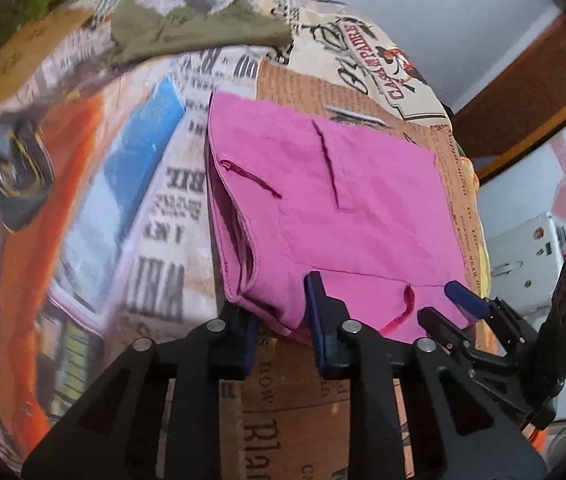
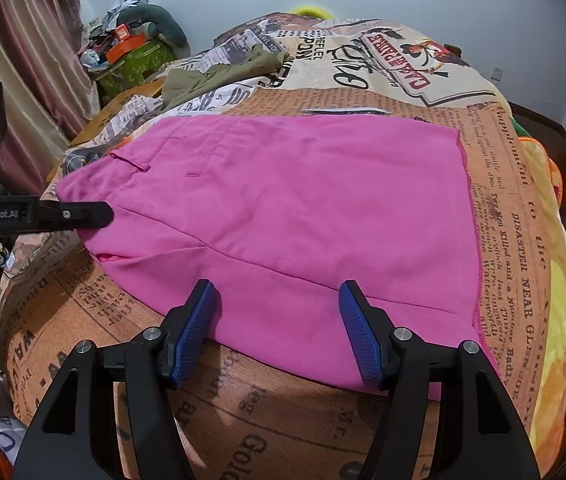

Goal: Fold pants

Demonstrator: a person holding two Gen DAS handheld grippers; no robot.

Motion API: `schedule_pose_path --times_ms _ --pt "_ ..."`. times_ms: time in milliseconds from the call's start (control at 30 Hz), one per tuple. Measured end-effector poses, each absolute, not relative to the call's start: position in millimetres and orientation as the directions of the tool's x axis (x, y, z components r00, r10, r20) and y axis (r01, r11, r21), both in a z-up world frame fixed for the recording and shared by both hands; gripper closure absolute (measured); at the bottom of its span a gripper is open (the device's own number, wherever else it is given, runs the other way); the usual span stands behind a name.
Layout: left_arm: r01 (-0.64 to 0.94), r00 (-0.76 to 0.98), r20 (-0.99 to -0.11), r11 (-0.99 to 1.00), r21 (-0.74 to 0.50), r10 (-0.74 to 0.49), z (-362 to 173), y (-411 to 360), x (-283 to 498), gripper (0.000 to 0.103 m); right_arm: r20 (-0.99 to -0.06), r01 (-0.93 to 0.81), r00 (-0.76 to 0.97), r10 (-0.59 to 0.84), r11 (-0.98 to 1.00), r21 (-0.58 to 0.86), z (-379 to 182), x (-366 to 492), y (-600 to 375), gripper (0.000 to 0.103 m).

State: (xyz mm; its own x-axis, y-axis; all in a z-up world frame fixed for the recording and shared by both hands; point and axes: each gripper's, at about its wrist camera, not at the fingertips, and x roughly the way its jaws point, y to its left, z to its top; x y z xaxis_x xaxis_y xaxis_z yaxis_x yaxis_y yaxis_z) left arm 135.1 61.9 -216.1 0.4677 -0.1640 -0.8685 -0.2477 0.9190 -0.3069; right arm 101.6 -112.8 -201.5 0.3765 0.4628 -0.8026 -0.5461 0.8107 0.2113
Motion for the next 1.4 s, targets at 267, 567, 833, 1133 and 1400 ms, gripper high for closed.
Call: schedule_pose_path --times_ms 267,567,833,1133,1400 --pt "-0.287 0.518 -0.855 0.942 -0.174 0.0 -190.4 89.8 128.0 0.085 -0.803 -0.5 0.388 0.453 0.835 0.23 -200.1 99.0 -133.9 0.043" --pt "-0.235 0.59 -0.801 0.97 -0.055 0.097 -161.1 75.1 125.2 0.085 -0.808 -0.472 0.375 0.454 0.844 0.255 -205.5 98.8 -141.3 0.043" --pt "-0.087 0.65 -0.759 0.988 -0.131 -0.043 -130.7 36.3 143.4 0.087 -0.81 -0.461 0.367 0.457 0.846 0.269 -208.2 100.9 -143.9 0.042" --pt "0.072 0.65 -0.74 0.983 -0.167 -0.173 -123.0 -12.4 166.0 0.088 -0.8 -0.444 0.421 0.428 0.866 0.23 -196.2 97.1 -160.9 0.042" --pt "0.139 0.621 -0.751 0.975 -0.172 -0.222 -124.6 -38.0 183.2 0.088 -0.821 -0.362 0.431 0.374 0.905 0.222 -220.0 102.6 -192.0 0.042"
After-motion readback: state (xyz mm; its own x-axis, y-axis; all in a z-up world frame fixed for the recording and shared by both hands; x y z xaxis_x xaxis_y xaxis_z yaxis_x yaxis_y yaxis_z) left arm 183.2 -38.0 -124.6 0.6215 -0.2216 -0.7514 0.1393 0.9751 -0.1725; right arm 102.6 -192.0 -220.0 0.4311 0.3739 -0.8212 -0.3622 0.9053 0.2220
